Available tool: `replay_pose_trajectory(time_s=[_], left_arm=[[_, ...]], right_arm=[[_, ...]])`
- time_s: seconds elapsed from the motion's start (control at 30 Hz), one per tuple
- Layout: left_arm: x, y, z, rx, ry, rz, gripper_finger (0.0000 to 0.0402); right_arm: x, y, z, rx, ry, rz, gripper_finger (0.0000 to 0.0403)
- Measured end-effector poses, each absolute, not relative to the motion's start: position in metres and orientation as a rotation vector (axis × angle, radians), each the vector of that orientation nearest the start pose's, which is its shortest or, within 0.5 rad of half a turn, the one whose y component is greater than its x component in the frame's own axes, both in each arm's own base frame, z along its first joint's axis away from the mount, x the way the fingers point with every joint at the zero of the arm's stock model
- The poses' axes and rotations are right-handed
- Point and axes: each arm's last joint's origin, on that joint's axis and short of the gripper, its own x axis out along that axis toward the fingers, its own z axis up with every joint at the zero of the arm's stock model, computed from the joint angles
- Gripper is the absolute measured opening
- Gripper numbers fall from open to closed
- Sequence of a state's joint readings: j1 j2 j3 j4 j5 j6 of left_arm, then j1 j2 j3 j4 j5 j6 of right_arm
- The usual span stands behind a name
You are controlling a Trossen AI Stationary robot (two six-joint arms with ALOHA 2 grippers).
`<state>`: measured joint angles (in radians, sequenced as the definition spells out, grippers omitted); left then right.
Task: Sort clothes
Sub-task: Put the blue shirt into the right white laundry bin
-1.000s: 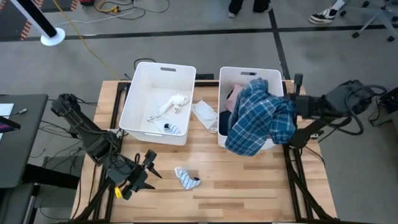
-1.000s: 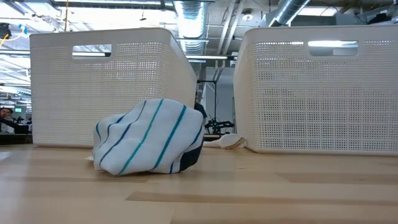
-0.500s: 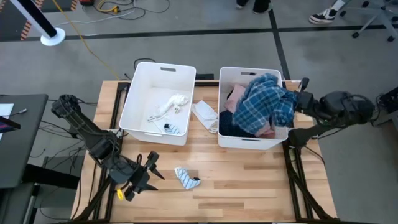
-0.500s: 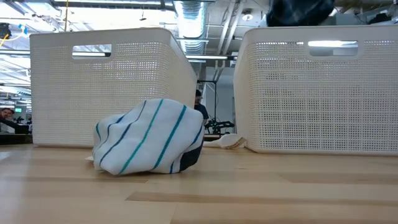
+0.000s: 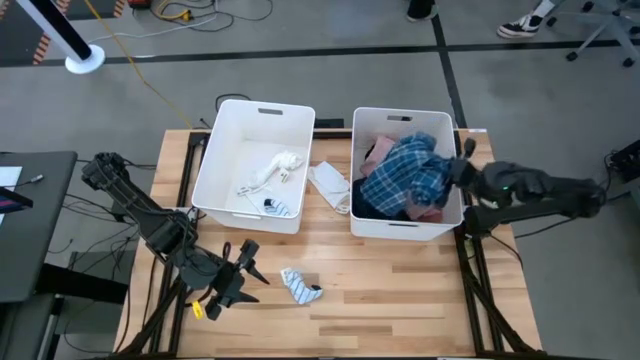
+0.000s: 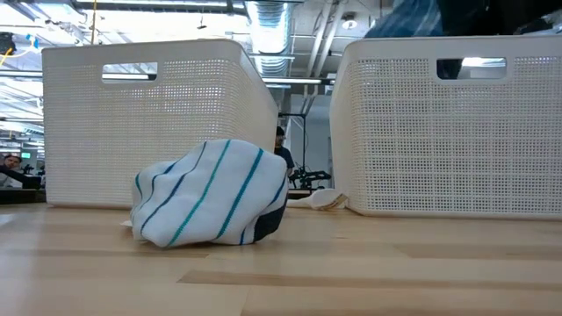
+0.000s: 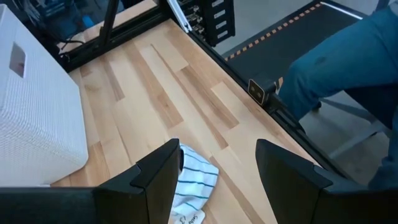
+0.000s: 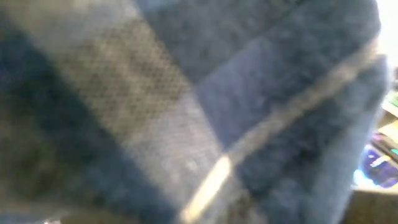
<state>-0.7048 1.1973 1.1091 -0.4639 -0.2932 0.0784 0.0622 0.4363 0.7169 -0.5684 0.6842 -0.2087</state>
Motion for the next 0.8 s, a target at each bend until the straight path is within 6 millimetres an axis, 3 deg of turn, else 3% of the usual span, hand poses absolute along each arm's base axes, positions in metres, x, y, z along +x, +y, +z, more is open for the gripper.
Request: replay_pose_trajectory(time_s=[0.23,0.8], left_arm=[[0.199,-0.159,0.338,0.339,0.467,-0.421,0.0206],[0.199,-0.159,0.338,0.334,0.469,-0.426,0.0206]], right_arm=[[0.109,-0.013,0.282,-0.29,0.398,-0.481,0.0031],[0.155,-0.026,0.228,-0.179,0.512,-0.378,0.0034]])
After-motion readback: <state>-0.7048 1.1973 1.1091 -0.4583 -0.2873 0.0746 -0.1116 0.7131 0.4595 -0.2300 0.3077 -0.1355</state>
